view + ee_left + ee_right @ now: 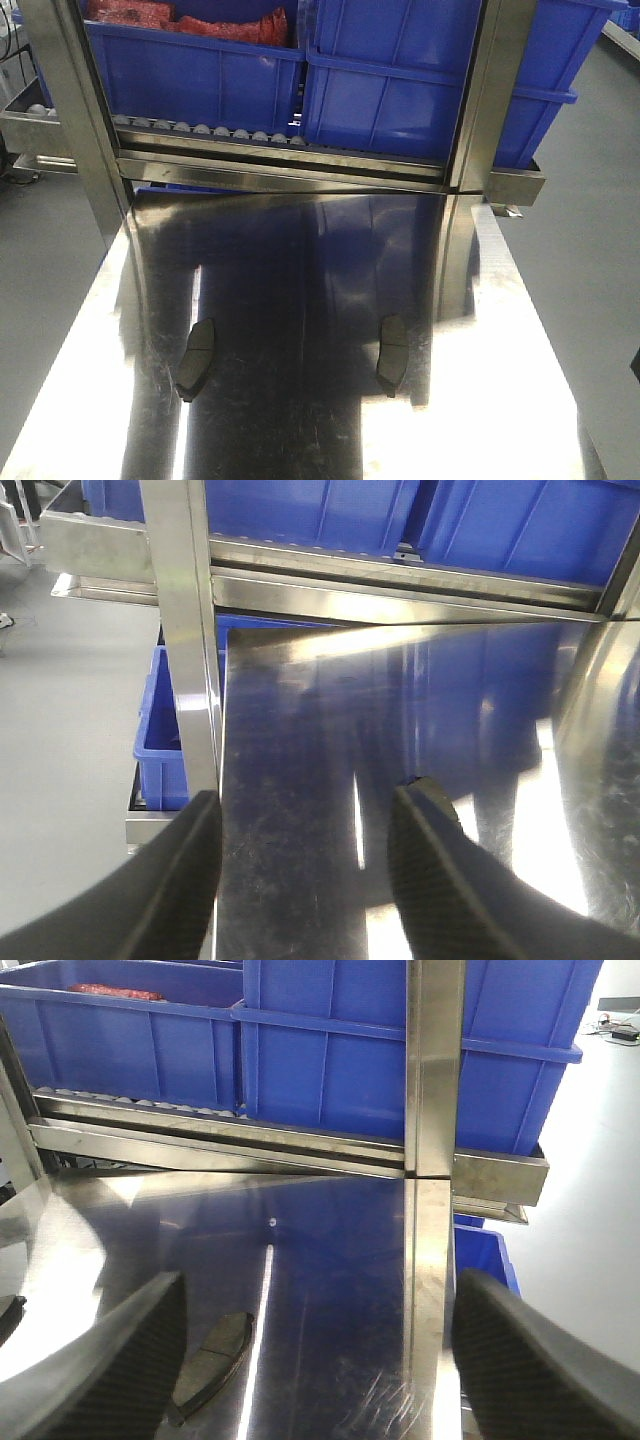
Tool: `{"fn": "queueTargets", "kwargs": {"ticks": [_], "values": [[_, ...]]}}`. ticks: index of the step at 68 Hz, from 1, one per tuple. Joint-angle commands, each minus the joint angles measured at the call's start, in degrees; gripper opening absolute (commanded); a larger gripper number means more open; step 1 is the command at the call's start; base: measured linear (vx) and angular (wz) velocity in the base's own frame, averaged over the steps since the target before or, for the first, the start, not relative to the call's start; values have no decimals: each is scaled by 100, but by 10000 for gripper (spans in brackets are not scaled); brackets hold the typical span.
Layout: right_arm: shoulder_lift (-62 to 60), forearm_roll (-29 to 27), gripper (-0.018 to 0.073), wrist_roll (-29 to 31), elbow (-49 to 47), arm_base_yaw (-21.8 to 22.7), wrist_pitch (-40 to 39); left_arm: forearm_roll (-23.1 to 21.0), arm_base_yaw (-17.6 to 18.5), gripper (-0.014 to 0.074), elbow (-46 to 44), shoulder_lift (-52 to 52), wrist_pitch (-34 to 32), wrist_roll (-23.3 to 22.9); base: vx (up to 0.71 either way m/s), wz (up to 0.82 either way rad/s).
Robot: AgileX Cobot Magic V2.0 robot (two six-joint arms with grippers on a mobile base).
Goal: Move and align brake pads A on conveyor
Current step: 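Turn and drive up to the steel table with two brake pads, then lower the left gripper over the brake pad nearest it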
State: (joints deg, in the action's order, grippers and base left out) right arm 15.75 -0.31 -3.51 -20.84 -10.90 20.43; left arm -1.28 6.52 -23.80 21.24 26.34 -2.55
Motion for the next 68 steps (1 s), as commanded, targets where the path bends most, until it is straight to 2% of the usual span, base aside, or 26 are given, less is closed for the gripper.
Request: {"fn": "queueTargets", "kwargs": {"ticks": [1, 25, 33, 38, 62, 68], "values": [[63, 31, 524, 42, -147, 6, -422, -38, 23, 355, -146, 61, -436, 5, 0, 0], [63, 31, 524, 42, -147, 6, -422, -38, 23, 355, -164, 61, -583, 0, 0, 0], [63, 31, 524, 42, -147, 6, -422, -72, 23, 355, -170, 84, -566, -276, 0, 0], [63, 31, 524, 42, -147, 6, -422, -25, 23, 355, -270, 276, -493, -282, 0, 0], [63, 31, 524, 42, -147, 6, -422, -15, 23, 355, -2052, 2805, 1197, -282, 0, 0], [63, 31, 524, 42, -147, 6, -422, -22, 23, 355, -2322, 3413, 1398, -282, 0, 0]]}}
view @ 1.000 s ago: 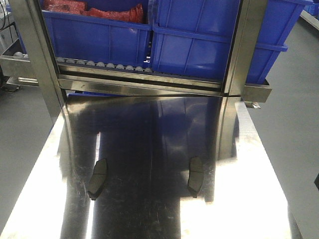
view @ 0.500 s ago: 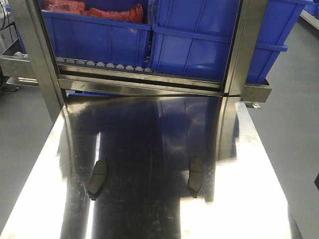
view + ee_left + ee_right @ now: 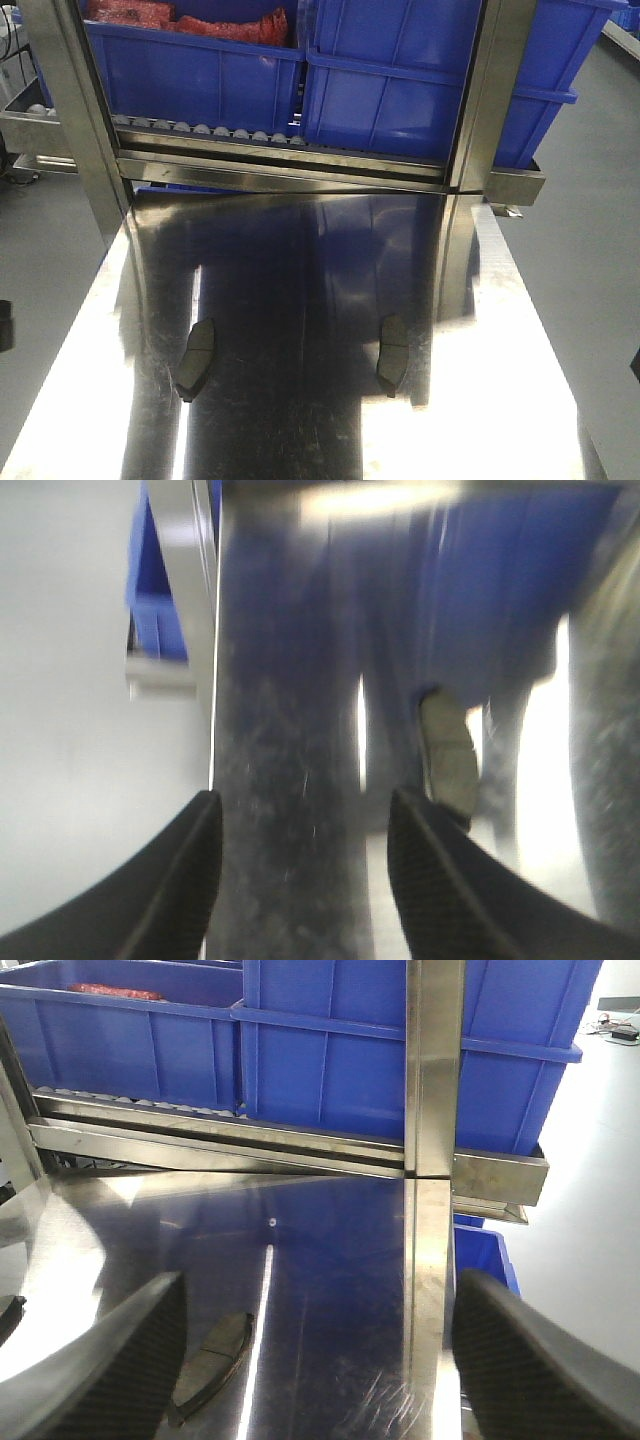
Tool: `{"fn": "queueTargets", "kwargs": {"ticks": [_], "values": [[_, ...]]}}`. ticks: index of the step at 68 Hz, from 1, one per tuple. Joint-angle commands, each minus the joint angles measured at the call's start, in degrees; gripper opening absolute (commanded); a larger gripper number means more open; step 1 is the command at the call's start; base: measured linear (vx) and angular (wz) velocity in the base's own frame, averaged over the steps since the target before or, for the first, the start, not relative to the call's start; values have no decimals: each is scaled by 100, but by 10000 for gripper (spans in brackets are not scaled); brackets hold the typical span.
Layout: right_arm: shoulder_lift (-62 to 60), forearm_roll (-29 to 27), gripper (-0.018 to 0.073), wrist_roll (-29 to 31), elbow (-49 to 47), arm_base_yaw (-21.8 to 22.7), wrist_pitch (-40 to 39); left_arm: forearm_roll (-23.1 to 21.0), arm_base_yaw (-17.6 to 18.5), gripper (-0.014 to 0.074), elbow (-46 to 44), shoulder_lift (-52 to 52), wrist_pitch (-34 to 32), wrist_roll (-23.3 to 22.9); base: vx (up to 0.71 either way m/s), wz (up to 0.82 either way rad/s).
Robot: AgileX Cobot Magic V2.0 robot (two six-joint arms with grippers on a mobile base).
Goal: Move and align brake pads A on conveyor
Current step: 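Lower the left gripper over the brake pad nearest it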
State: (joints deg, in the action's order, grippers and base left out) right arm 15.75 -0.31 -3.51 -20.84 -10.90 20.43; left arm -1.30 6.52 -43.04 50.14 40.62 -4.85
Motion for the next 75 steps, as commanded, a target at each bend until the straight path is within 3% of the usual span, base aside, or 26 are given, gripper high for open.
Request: {"fn": "queueTargets", "kwargs": {"ticks": [1, 22, 33, 47, 63, 75], "values": [[63, 31, 524, 42, -147, 6, -422, -25, 23, 355, -451, 671, 2, -52, 0, 0], [63, 31, 524, 42, -147, 6, -422, -46, 23, 355, -1110, 2695, 490, 162, 0, 0], [63, 31, 524, 42, -147, 6, -422, -403, 66, 356, -1516, 3342, 530, 292, 0, 0], [63, 31, 524, 42, -147, 6, -422, -678, 694, 357, -2104, 3879, 515, 485, 0, 0], [63, 31, 524, 42, -147, 6, -422, -673, 1415, 405, -2756, 4523, 581, 251, 0, 0], [63, 31, 524, 42, -147, 6, -422, -593, 1709, 456, -3144, 4970, 742, 72, 0, 0]]}}
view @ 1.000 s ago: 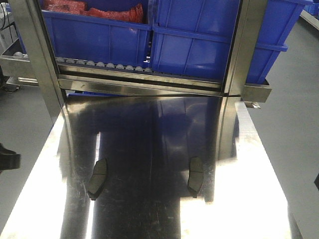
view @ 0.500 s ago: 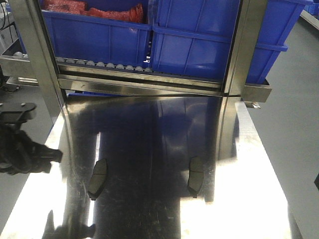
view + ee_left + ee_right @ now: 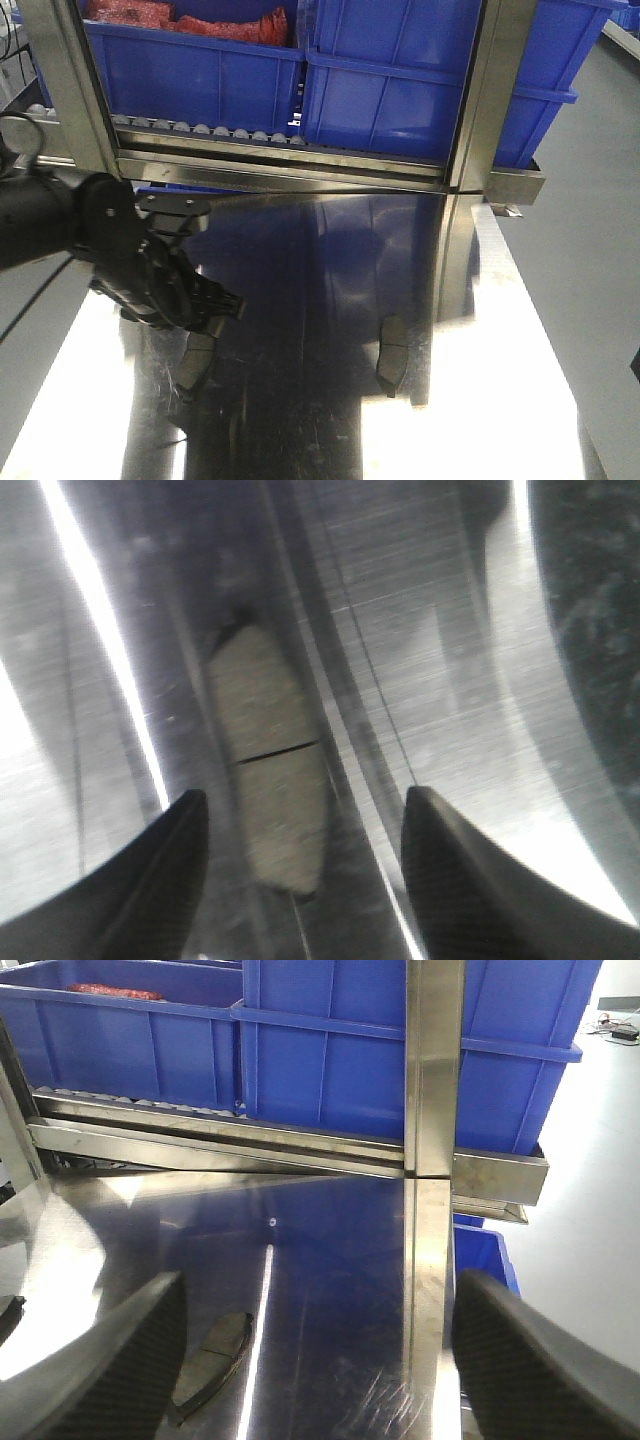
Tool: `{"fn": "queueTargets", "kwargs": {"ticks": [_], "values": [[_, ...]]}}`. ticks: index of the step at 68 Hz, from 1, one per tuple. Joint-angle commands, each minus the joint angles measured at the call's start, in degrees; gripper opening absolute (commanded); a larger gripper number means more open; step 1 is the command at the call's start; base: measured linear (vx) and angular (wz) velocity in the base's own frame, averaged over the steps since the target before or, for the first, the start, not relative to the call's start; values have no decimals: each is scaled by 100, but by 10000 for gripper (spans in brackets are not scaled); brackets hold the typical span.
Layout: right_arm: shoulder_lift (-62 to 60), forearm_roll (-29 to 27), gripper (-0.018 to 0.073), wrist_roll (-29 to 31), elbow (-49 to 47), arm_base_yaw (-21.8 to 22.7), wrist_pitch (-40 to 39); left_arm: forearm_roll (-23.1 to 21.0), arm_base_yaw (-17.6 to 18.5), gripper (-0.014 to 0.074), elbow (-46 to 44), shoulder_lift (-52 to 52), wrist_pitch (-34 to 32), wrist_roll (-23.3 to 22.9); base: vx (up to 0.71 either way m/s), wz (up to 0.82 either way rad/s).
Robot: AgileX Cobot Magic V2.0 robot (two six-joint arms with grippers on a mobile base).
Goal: Move and align brake pads A on conveyor
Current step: 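Lower the left gripper over the brake pad nearest it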
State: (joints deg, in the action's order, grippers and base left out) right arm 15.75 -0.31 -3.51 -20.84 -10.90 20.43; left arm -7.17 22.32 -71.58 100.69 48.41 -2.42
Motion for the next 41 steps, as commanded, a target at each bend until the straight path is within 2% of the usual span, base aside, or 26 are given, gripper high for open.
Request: {"fn": "queueTargets", "kwargs": {"ticks": [1, 11, 25, 41], "values": [[63, 31, 524, 42, -147, 6, -422, 1, 143, 458, -306, -42, -37, -205, 0, 0], [63, 31, 524, 42, -147, 6, -422, 24, 169, 466, -367, 181, -93, -565, 0, 0], [64, 31, 524, 42, -147, 6, -414, 547, 169, 466, -367, 314, -96, -1206, 0, 0], [64, 31, 524, 42, -147, 6, -414, 593, 169, 477, -367, 455, -66, -1359, 0, 0]]}}
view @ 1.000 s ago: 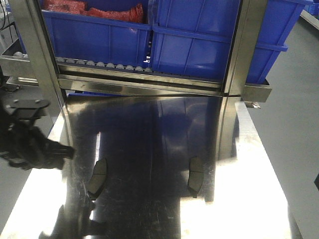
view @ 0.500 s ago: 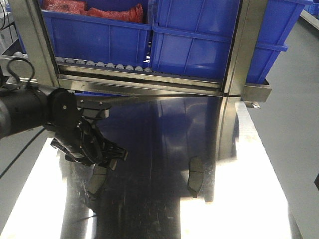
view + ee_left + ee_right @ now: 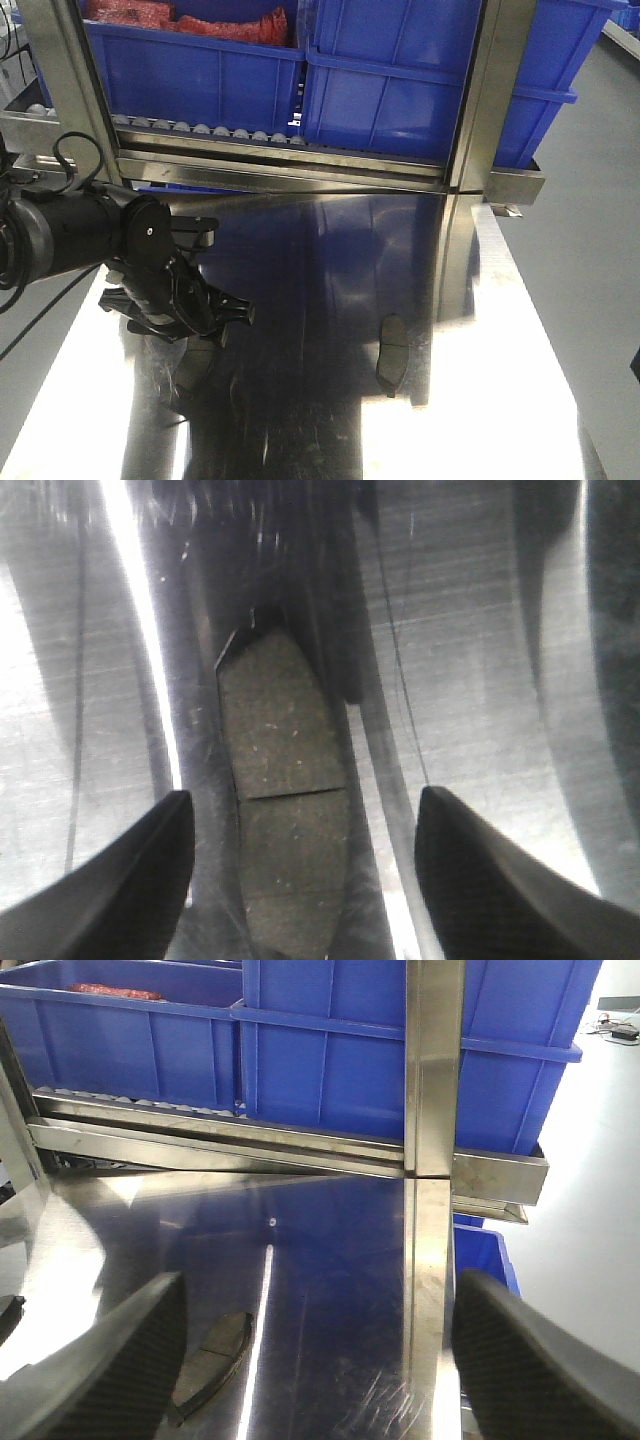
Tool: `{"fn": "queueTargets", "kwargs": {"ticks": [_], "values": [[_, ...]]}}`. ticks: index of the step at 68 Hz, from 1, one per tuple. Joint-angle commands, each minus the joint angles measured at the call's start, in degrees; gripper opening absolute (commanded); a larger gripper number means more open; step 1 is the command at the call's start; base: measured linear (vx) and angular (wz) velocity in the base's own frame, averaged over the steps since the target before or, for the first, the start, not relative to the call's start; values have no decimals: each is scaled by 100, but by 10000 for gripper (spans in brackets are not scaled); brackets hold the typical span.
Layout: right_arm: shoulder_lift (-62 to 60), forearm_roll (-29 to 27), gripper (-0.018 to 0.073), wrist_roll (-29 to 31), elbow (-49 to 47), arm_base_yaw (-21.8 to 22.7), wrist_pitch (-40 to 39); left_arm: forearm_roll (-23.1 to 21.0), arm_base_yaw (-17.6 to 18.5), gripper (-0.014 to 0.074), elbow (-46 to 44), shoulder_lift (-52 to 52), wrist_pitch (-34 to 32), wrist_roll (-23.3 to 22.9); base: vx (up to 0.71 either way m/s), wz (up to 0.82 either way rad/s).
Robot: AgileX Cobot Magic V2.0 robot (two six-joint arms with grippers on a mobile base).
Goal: Move and align brake pads A on conveyor
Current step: 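Lower the left gripper over the brake pad nearest it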
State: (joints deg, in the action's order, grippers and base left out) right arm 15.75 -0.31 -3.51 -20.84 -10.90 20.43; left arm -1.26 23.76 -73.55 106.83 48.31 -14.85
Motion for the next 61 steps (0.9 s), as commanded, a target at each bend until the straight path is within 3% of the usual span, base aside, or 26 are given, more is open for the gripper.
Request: {"fn": "queueTargets", "kwargs": {"ticks": [1, 32, 49, 61], "values": [[64, 31, 524, 42, -147, 6, -414, 2, 24, 478, -170, -144, -40, -117, 0, 0], [64, 31, 524, 42, -147, 6, -414, 2, 24, 483, -177, 159, -283, -418, 0, 0], [64, 31, 524, 42, -147, 6, -414, -37, 24, 479, -456, 441, 51, -412, 0, 0], [64, 31, 524, 42, -147, 6, -414, -16, 24, 392, -457, 488, 251, -360, 0, 0]]}}
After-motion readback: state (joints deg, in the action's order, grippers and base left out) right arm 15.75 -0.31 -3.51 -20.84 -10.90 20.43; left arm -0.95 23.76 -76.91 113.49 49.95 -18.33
